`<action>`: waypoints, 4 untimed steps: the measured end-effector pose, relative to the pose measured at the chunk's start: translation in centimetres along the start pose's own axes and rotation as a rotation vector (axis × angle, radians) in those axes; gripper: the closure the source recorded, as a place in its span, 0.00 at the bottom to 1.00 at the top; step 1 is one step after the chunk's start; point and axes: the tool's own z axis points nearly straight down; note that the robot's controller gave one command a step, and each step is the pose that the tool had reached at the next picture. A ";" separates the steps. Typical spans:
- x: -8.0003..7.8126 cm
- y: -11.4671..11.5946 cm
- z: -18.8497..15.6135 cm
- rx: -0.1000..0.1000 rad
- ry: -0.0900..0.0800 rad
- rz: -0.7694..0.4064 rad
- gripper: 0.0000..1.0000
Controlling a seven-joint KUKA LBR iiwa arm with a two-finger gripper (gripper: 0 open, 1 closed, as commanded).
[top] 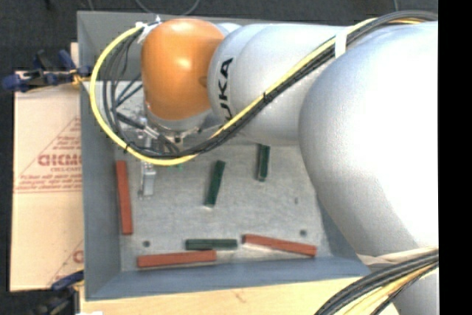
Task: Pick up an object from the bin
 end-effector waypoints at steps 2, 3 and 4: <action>-5.4 -6.7 2.2 0.004 -0.014 -0.378 0.00; 0.7 -12.3 3.7 0.004 0.000 -0.338 0.00; -3.0 -20.7 5.2 0.006 -0.010 -0.686 0.00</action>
Offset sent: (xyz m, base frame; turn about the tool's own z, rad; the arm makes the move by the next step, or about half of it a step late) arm 0.0371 -0.0053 -0.0346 -0.2785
